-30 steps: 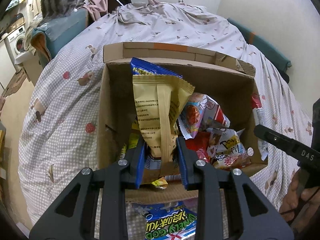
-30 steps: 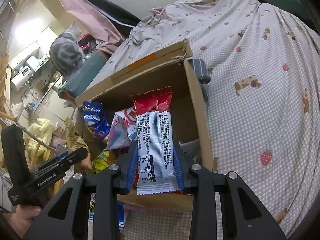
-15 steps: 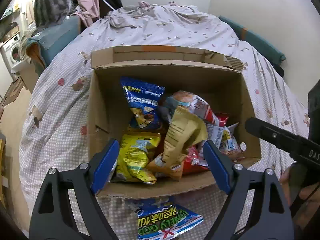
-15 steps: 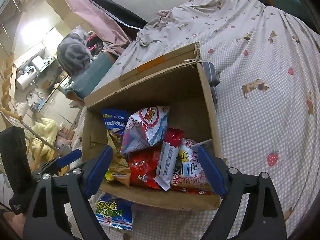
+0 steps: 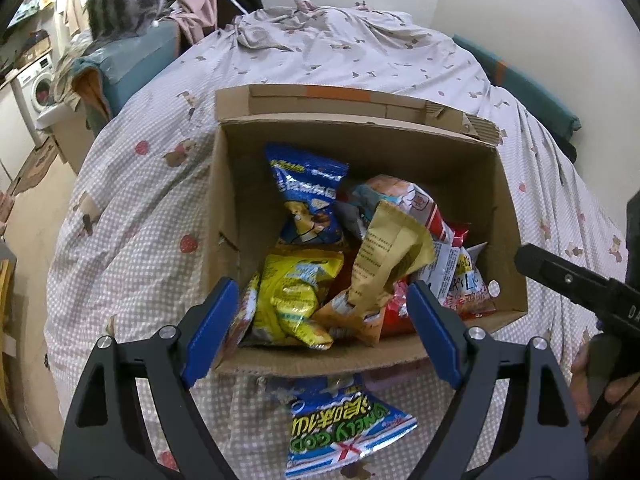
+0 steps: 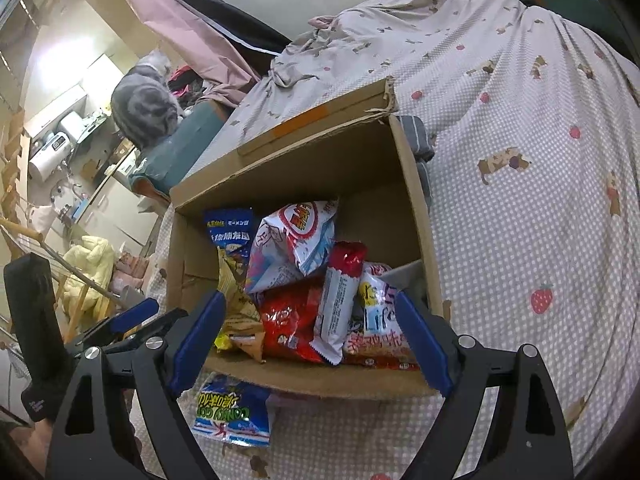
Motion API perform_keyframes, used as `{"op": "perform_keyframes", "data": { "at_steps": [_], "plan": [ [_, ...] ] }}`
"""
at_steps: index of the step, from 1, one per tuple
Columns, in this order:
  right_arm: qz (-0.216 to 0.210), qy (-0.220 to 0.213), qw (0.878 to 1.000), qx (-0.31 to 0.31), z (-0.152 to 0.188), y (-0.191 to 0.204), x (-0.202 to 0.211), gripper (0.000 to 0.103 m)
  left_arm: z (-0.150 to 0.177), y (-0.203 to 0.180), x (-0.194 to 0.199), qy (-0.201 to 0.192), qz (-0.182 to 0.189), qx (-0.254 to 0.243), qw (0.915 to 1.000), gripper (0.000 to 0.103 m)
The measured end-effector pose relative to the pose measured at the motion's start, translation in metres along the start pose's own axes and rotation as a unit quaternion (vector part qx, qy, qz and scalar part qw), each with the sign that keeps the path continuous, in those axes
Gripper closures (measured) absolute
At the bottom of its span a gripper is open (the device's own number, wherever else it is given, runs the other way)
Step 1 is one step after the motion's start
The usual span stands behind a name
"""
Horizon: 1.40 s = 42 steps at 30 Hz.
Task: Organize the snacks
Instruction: 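Lower the left gripper to the blue astronaut bag and grasp it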
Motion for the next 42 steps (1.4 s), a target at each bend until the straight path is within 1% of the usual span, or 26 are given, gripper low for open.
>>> {"op": "perform_keyframes", "data": {
  "at_steps": [4,5,7,9,13,14,15,17,18,19,20,23,25,27,30,31,35,37,38,39,40,41,42],
  "plan": [
    [0.007,0.003,1.0,-0.018,0.008,-0.004,0.009,0.014,0.009,0.004,0.008,0.008,0.003,0.008,0.9999,0.02],
    [0.017,0.003,1.0,-0.019,0.011,-0.005,0.012,0.014,0.012,0.005,0.012,0.006,0.006,0.009,0.9999,0.02],
    [0.033,-0.001,0.999,-0.015,0.016,-0.005,0.016,0.014,0.016,0.007,0.017,0.005,-0.003,0.01,0.9999,0.02],
    [0.034,0.001,0.999,-0.019,0.021,-0.006,0.021,0.014,0.022,0.012,0.022,0.009,-0.016,0.016,0.9997,0.02],
    [0.038,0.004,0.999,-0.029,0.031,-0.009,0.029,0.014,0.038,0.022,0.027,0.023,-0.021,0.051,0.9982,0.02],
    [0.039,0.004,0.999,-0.031,0.033,-0.009,0.031,0.014,0.041,0.022,0.027,0.028,-0.028,0.052,0.9979,0.02],
    [0.041,0.004,0.999,-0.033,0.035,-0.01,0.032,0.014,0.045,0.023,0.029,0.035,-0.046,0.049,0.9971,0.02],
    [0.047,0.006,0.998,-0.044,0.042,-0.012,0.035,0.014,0.051,0.026,0.031,0.037,-0.057,0.054,0.9962,0.019],
    [0.048,0.009,0.998,-0.048,0.044,-0.013,0.035,0.014,0.054,0.028,0.031,0.044,-0.058,0.062,0.9954,0.017],
    [0.047,0.017,0.997,-0.056,0.048,-0.015,0.034,0.013,0.058,0.032,0.03,0.052,-0.052,0.075,0.9945,0.013],
    [0.047,0.021,0.997,-0.06,0.05,-0.016,0.033,0.013,0.061,0.035,0.029,0.056,-0.046,0.085,0.9937,0.012],
    [0.058,0.034,0.995,-0.07,0.059,-0.02,0.032,0.013,0.072,0.042,0.023,0.078,-0.031,0.115,0.9898,0.012],
    [0.061,0.037,0.994,-0.078,0.063,-0.023,0.032,0.013,0.077,0.045,0.014,0.097,-0.009,0.135,0.9861,0.012],
    [0.06,0.039,0.994,-0.084,0.063,-0.024,0.033,0.013,0.084,0.045,-0.001,0.121,0.022,0.158,0.9797,0.012],
    [0.067,0.037,0.994,-0.083,0.064,-0.025,0.034,0.013,0.09,0.036,-0.027,0.158,0.072,0.187,0.9669,0.012],
    [0.069,0.038,0.993,-0.083,0.064,-0.025,0.033,0.013,0.091,0.031,-0.034,0.163,0.085,0.186,0.9651,0.012],
    [0.074,0.041,0.993,-0.086,0.065,-0.028,0.031,0.013,0.09,0.013,-0.053,0.175,0.099,0.162,0.9661,0.012],
    [0.076,0.043,0.992,-0.089,0.065,-0.029,0.029,0.013,0.09,0.009,-0.061,0.183,0.103,0.164,0.9638,0.012],
    [0.076,0.045,0.992,-0.091,0.065,-0.03,0.028,0.013,0.09,0.005,-0.064,0.183,0.112,0.169,0.9618,0.012],
    [0.077,0.047,0.992,-0.092,0.065,-0.031,0.026,0.013,0.09,0.003,-0.067,0.183,0.113,0.169,0.9618,0.012],
    [0.079,0.049,0.991,-0.092,0.066,-0.031,0.024,0.013,0.089,-0.001,-0.069,0.183,0.111,0.161,0.9635,0.012],
    [0.08,0.051,0.991,-0.091,0.066,-0.031,0.022,0.013,0.088,-0.006,-0.072,0.185,0.111,0.145,0.9656,0.012],
    [0.082,0.053,0.991,-0.09,0.066,-0.031,0.02,0.013,0.087,-0.011,-0.077,0.194,0.111,0.13,0.9661,0.014]
  ]
}}
Point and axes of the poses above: each gripper's, at about its wrist camera, not at the fingertips, and x roughly against the way its jaws point, y to its left, z to its underside, the point moved 1 cm from there along -x, roughly the way its jaws point, and after that the axes turned 14 degrees about -x, right-handed, at the moved point
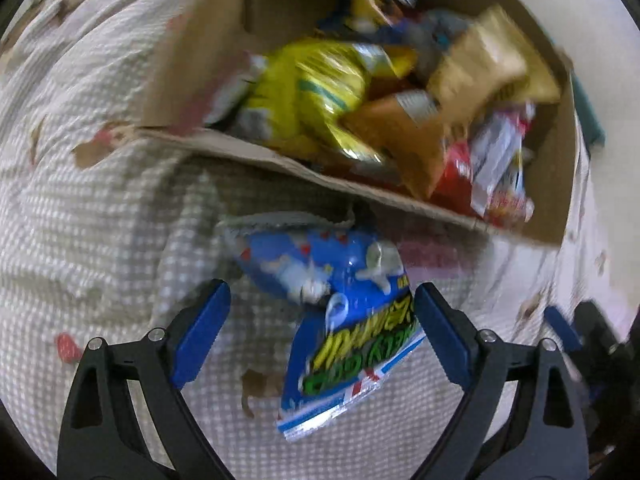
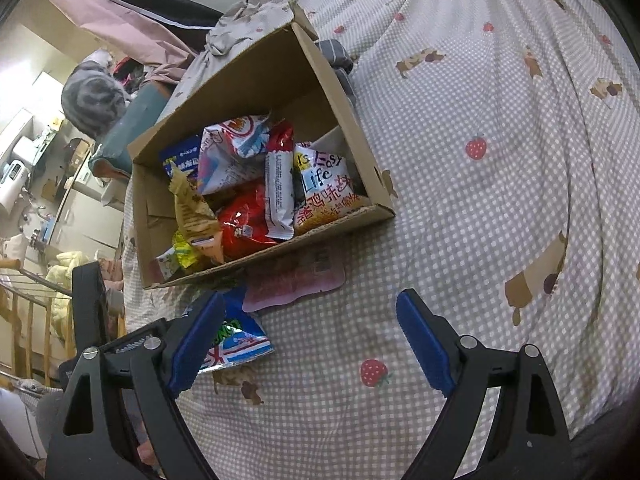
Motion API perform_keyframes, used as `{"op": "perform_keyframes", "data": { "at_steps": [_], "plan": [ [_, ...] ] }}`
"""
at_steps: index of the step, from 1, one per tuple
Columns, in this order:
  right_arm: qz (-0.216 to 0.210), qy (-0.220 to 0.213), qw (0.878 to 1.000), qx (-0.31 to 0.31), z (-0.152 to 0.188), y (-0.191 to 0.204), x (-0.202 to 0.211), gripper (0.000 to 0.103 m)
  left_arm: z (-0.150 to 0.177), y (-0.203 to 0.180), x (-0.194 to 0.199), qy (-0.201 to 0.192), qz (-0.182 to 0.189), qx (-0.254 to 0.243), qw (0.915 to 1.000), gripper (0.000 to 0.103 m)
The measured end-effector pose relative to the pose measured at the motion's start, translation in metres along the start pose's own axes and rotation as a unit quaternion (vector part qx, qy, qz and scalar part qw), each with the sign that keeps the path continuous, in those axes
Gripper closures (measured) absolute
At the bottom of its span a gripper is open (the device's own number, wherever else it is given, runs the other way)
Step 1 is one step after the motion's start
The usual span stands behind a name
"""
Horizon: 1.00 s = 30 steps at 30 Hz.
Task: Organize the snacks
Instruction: 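Lower the left gripper to the blue astronaut bag and grasp it, then lift the astronaut bag with the left gripper while the right grasps the pink packet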
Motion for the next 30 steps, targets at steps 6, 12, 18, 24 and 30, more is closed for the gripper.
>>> {"op": "perform_keyframes", "data": {
  "at_steps": [6,12,18,24,30],
  "plan": [
    [0.012,0.009,1.0,0.007,0.002,0.0,-0.009,0.013,0.006,-0.019,-0.017,0.032,0.01,-0.025,0.9991,0.045],
    [0.021,0.017,0.999,0.016,0.003,0.002,-0.015,0.013,0.01,-0.027,-0.01,0.023,0.005,-0.026,0.9994,0.06],
    [0.017,0.035,0.999,0.017,0.007,0.002,-0.021,0.013,0.025,-0.043,0.019,0.011,-0.037,-0.061,0.9974,0.06],
    [0.004,0.062,0.998,0.014,0.014,0.003,-0.028,0.013,0.03,-0.041,0.053,0.013,-0.013,-0.055,0.9983,0.06],
    [-0.04,0.11,0.99,-0.079,0.02,-0.015,-0.047,0.013,0.046,-0.046,0.084,-0.007,-0.046,-0.096,0.9942,0.06]
  ]
}}
Point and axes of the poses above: each gripper's, at about its wrist camera, not at the fingertips, and x roughly against the way its jaws point, y to its left, z to its underside, the point moved 1 cm from there along -x, roughly the way its jaws point, and after that the axes turned 14 degrees about -x, right-handed, at the moved point
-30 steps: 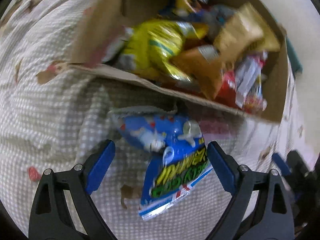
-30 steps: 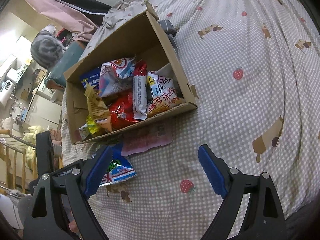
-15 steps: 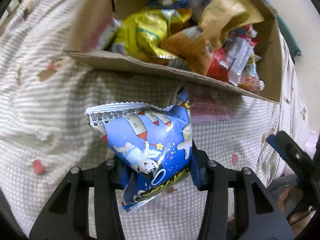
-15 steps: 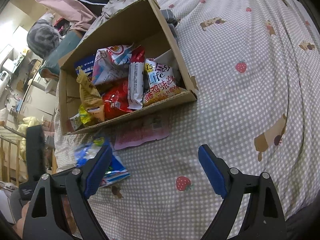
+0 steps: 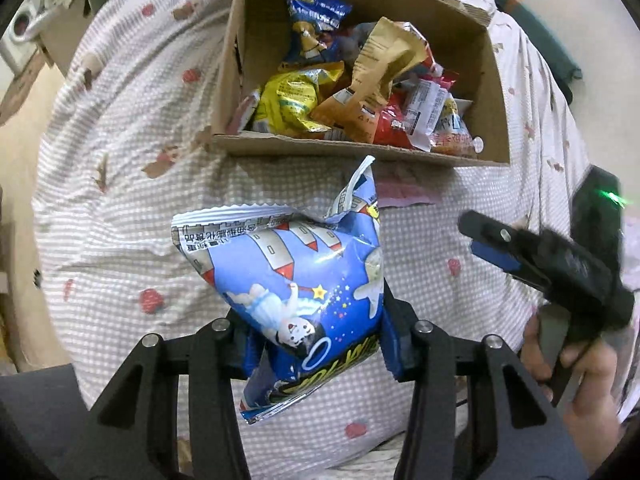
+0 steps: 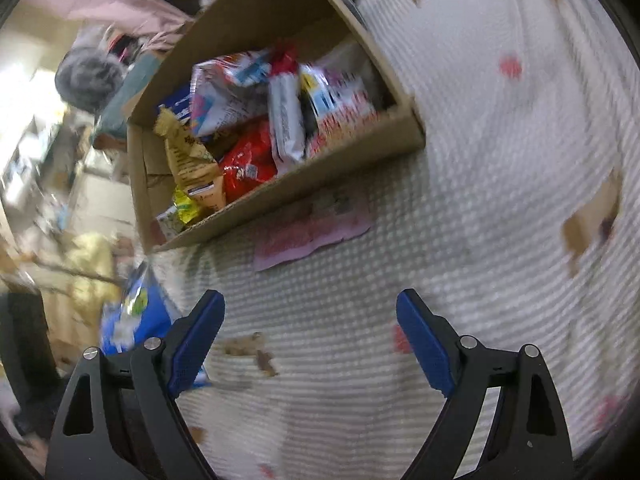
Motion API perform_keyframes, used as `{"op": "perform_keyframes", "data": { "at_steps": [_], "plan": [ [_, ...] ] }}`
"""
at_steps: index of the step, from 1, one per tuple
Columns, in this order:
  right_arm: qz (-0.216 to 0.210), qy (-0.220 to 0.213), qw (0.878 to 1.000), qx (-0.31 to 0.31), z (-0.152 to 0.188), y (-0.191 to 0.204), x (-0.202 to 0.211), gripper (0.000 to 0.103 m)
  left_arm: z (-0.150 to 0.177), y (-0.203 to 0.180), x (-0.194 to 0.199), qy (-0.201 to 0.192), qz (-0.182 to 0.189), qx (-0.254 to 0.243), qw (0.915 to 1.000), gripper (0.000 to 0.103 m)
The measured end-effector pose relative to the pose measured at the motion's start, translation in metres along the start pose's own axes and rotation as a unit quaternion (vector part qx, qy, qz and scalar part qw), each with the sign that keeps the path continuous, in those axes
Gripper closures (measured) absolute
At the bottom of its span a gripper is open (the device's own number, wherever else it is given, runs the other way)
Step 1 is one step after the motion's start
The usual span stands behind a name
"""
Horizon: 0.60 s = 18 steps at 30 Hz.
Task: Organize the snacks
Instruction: 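Lift the astronaut bag with the left gripper while the right grasps the pink packet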
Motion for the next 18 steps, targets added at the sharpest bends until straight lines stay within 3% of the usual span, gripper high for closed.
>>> {"op": "perform_keyframes", "data": {
  "at_steps": [4,12,14,16,18],
  "plan": [
    [-0.01,0.007,1.0,-0.028,0.001,0.003,-0.021,0.027,0.0,0.029,0.002,-0.008,0.004,0.031,0.9995,0.06],
    [-0.012,-0.026,0.996,-0.086,-0.018,0.001,-0.057,0.044,0.001,0.046,0.01,-0.029,0.009,0.059,0.9978,0.06],
    [-0.007,-0.038,0.995,-0.087,-0.02,0.0,-0.059,0.058,-0.001,0.049,0.011,-0.033,0.008,0.063,0.9974,0.06],
    [-0.009,-0.042,0.995,-0.089,-0.021,-0.002,-0.058,0.086,-0.003,0.052,0.011,-0.036,0.007,0.068,0.9971,0.06],
    [-0.016,-0.049,0.995,-0.08,-0.021,-0.002,-0.053,0.092,-0.006,0.055,0.011,-0.038,0.005,0.073,0.9966,0.06]
  ]
}}
Point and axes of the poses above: each gripper's, at about its wrist camera, not at the fingertips, and x roughly against the way its jaws point, y to its left, z to its underside, the point moved 1 cm from there along -x, roughly the way its jaws point, and after that the axes turned 14 degrees about -x, right-handed, at the moved point
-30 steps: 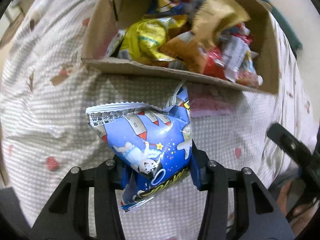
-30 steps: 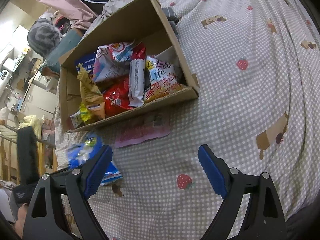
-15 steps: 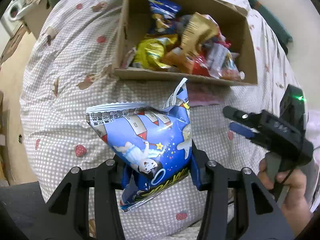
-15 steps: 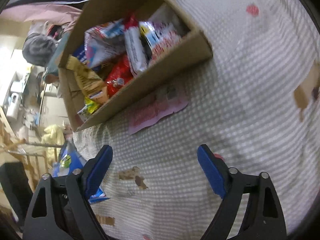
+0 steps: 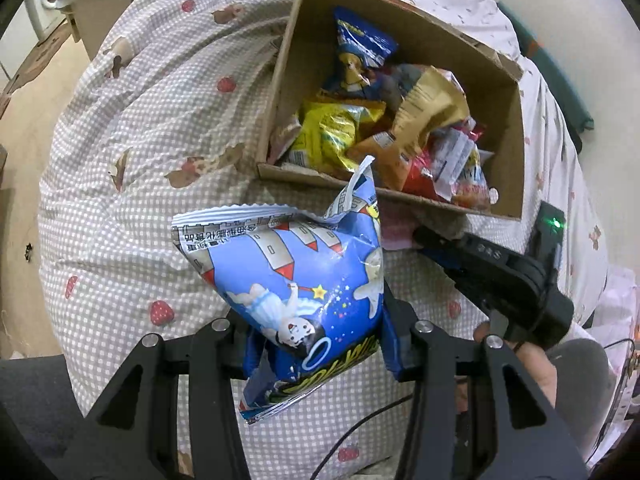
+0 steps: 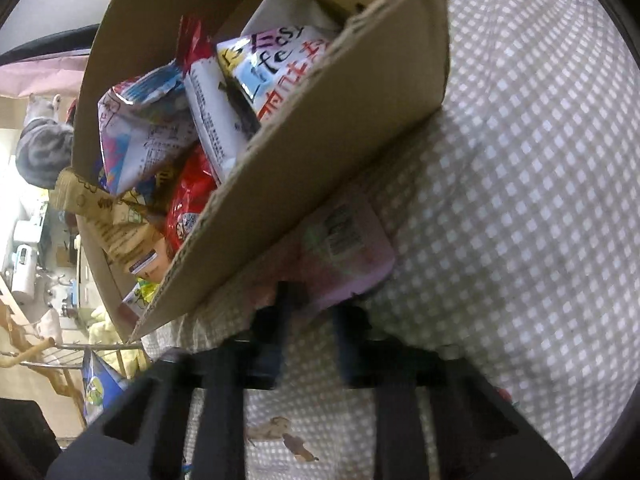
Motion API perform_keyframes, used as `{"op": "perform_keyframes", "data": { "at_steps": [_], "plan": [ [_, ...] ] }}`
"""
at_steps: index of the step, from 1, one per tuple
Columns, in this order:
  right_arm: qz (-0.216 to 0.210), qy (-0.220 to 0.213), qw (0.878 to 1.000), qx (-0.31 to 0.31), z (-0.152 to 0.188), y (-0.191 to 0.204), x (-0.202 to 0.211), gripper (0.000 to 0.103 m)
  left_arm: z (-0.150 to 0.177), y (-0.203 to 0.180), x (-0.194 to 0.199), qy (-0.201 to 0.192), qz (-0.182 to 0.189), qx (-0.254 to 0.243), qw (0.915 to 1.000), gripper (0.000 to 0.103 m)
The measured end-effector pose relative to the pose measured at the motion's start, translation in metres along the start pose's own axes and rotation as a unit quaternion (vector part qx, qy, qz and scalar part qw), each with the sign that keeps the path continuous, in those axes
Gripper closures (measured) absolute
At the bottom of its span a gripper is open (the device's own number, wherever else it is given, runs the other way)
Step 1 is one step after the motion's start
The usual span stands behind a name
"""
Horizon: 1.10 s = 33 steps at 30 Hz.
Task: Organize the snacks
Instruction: 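Lift the astronaut bag with the left gripper while the right grasps the pink packet, then carry the astronaut bag with the left gripper while the right carries the pink packet into the box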
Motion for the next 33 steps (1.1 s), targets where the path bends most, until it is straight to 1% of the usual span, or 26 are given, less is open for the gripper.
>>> {"op": "perform_keyframes", "data": {
  "at_steps": [2,4,6,10,12,14,17,20,23,29,32,33],
  "plan": [
    [-0.004,-0.005,1.0,0.011,0.001,-0.001,0.009,0.096,-0.002,0.003,0.0,-0.001,0.001,0.006,1.0,0.06],
    [-0.012,-0.009,1.0,0.008,0.004,-0.005,0.024,0.1,-0.002,0.006,0.001,-0.003,0.0,0.01,0.9999,0.06],
    [-0.013,-0.003,1.0,0.001,0.012,-0.014,0.039,0.102,-0.001,0.009,0.002,-0.003,0.001,0.015,0.9999,0.06],
    [-0.002,0.024,1.0,0.001,0.03,-0.028,0.055,0.102,0.001,0.012,0.001,0.003,0.015,0.028,0.9995,0.06],
    [0.0,0.024,1.0,0.015,0.041,-0.03,0.064,0.102,0.001,0.01,0.001,0.003,0.016,0.024,0.9996,0.06],
    [-0.004,0.019,0.999,0.035,0.042,-0.025,0.075,0.103,0.001,0.007,0.002,0.001,0.011,0.016,0.9998,0.06],
    [-0.009,-0.001,0.997,0.077,0.047,-0.013,0.094,0.103,0.002,0.005,0.002,0.001,0.007,0.012,0.9999,0.06],
    [-0.018,-0.017,0.994,0.106,0.046,-0.002,0.11,0.103,0.002,0.007,0.002,-0.001,-0.001,0.011,0.9999,0.06],
    [-0.026,-0.023,0.992,0.118,0.051,0.005,0.119,0.103,0.003,0.01,0.002,-0.005,-0.014,0.01,0.9998,0.06],
    [-0.043,-0.038,0.989,0.137,0.05,0.003,0.146,0.103,0.005,0.009,0.007,-0.024,-0.046,-0.004,0.9987,0.06],
    [-0.054,-0.043,0.987,0.143,0.049,-0.001,0.162,0.103,0.006,0.007,0.012,-0.037,-0.056,-0.011,0.9977,0.06],
    [-0.056,-0.044,0.987,0.145,0.05,0.001,0.165,0.103,0.006,0.007,0.013,-0.035,-0.056,-0.014,0.9977,0.06]
  ]
}}
Point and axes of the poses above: each gripper's, at about its wrist camera, not at the fingertips, and x roughly against the way its jaws point, y to its left, z to its underside, the point moved 1 cm from there along -x, roughly the way its jaws point, and after that the axes turned 14 degrees about -x, right-handed, at the moved point
